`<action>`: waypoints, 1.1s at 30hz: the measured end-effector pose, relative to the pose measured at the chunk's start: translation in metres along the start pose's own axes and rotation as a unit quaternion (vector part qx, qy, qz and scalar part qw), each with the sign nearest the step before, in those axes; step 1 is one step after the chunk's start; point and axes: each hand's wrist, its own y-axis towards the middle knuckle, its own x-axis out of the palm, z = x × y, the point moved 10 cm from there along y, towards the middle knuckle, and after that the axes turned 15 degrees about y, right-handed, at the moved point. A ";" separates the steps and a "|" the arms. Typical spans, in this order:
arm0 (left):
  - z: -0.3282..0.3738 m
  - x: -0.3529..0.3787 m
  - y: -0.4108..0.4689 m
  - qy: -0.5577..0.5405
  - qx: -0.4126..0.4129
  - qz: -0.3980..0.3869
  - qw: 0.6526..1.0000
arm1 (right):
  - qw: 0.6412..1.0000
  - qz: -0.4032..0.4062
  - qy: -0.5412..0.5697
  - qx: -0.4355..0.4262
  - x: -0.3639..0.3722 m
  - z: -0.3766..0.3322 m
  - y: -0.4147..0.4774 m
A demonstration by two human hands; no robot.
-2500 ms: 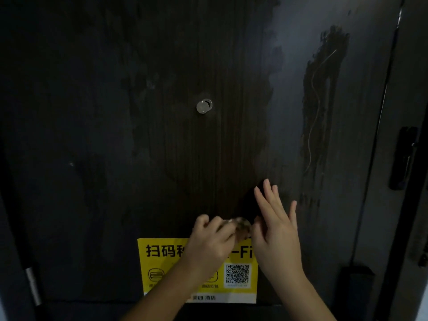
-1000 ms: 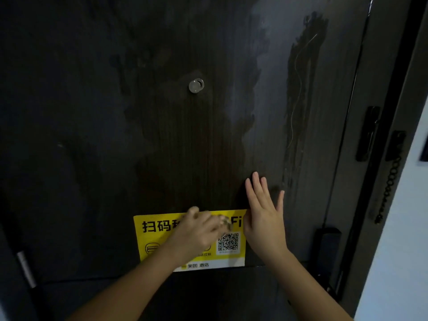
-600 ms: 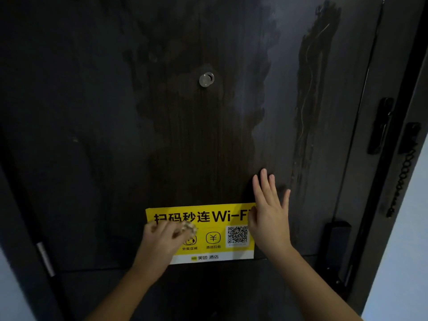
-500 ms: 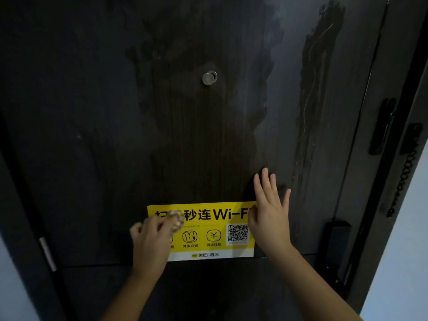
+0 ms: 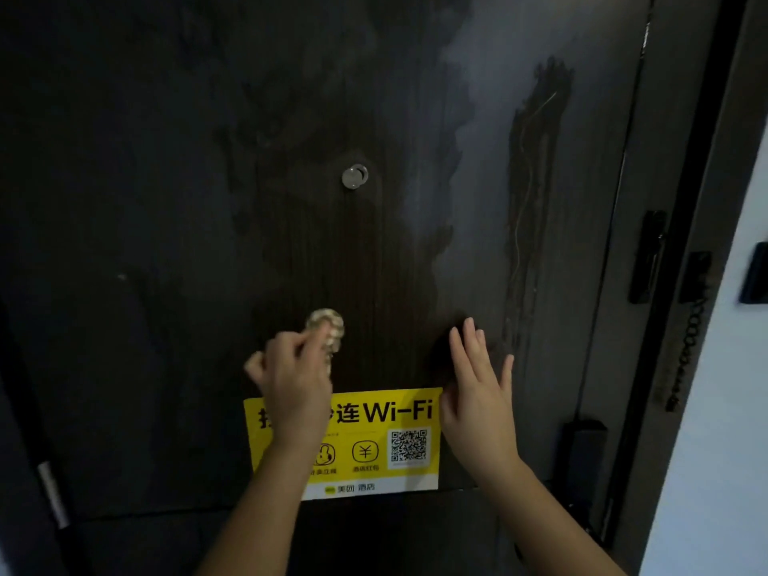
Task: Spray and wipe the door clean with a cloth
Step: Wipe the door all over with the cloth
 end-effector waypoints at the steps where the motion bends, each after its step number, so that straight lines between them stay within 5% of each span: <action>1: 0.015 0.003 -0.005 0.012 0.053 0.003 0.999 | 1.000 -0.002 -0.002 -0.003 -0.001 -0.001 0.001; 3: 0.047 0.012 -0.021 0.036 0.187 0.001 0.982 | 1.000 -0.013 -0.009 -0.008 0.002 -0.002 0.002; 5: 0.054 0.013 -0.020 0.039 0.234 0.002 0.971 | 1.000 -0.015 -0.015 -0.008 0.003 -0.001 0.002; 10: 0.053 0.001 0.009 -0.087 0.054 -0.078 0.992 | 0.996 0.021 0.072 -0.039 -0.006 -0.014 0.002; 13: 0.072 0.007 0.019 -0.306 -0.027 -0.177 0.935 | 0.954 0.079 0.288 -0.034 -0.031 -0.026 0.006; 17: 0.107 0.003 0.015 -0.412 -0.003 -0.252 0.875 | 0.878 0.066 0.473 -0.007 -0.047 -0.039 0.022; 20: 0.124 0.004 0.016 -0.440 0.050 -0.325 0.835 | 0.894 0.120 0.430 -0.032 -0.073 -0.040 0.032; 22: 0.118 -0.004 0.035 -0.335 0.123 -0.253 0.899 | 0.930 0.180 0.299 -0.115 -0.094 -0.044 0.035; 24: 0.116 -0.019 0.051 -0.110 0.235 -0.098 0.961 | 0.948 0.199 0.133 -0.209 -0.091 -0.052 0.035; 27: 0.115 0.005 0.049 0.111 0.318 -0.083 0.938 | 0.959 0.120 0.015 -0.256 -0.038 -0.038 0.027; 33: 0.111 0.015 0.050 0.157 0.342 -0.060 0.924 | 0.951 0.054 -0.019 -0.305 0.006 -0.018 0.005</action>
